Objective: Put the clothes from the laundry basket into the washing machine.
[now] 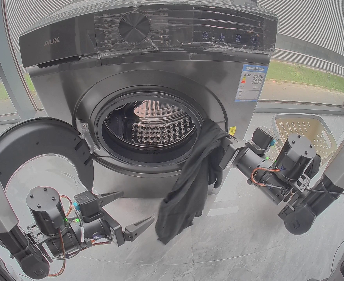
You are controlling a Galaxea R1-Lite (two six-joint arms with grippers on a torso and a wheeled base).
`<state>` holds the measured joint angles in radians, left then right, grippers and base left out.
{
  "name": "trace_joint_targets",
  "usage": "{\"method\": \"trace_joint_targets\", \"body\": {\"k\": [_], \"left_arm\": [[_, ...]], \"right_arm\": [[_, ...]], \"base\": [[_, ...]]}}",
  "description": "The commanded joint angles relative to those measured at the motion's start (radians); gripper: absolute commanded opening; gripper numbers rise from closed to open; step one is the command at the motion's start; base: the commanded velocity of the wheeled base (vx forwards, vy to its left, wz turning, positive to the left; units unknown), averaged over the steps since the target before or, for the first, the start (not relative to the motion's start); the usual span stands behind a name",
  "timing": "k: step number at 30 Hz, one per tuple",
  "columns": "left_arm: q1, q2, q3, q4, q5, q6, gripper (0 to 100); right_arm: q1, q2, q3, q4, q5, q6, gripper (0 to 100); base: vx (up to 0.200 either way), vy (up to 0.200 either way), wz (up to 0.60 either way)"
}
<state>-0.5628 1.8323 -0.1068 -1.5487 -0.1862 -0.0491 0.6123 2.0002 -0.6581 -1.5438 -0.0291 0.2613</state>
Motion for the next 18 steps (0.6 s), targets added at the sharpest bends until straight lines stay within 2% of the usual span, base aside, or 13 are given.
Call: {"method": "trace_joint_targets", "body": {"k": [1, 6, 18], "left_arm": [[-0.005, 0.027, 0.018, -0.001, -0.006, 0.023, 100], [-0.006, 0.058, -0.013, -0.001, -0.015, 0.02, 100], [0.0, 0.248, -0.226, -0.002, -0.006, 0.009, 100]], "right_arm": [[-0.022, 0.02, -0.023, -0.001, -0.002, 0.0, 0], [-0.005, 0.017, -0.014, -0.002, 0.008, 0.003, 0], [0.102, -0.028, -0.009, -0.002, 0.012, 0.001, 0]], "base": [[0.0, 0.0, 0.0], [0.0, 0.0, 0.0], [0.0, 0.0, 0.0]]}}
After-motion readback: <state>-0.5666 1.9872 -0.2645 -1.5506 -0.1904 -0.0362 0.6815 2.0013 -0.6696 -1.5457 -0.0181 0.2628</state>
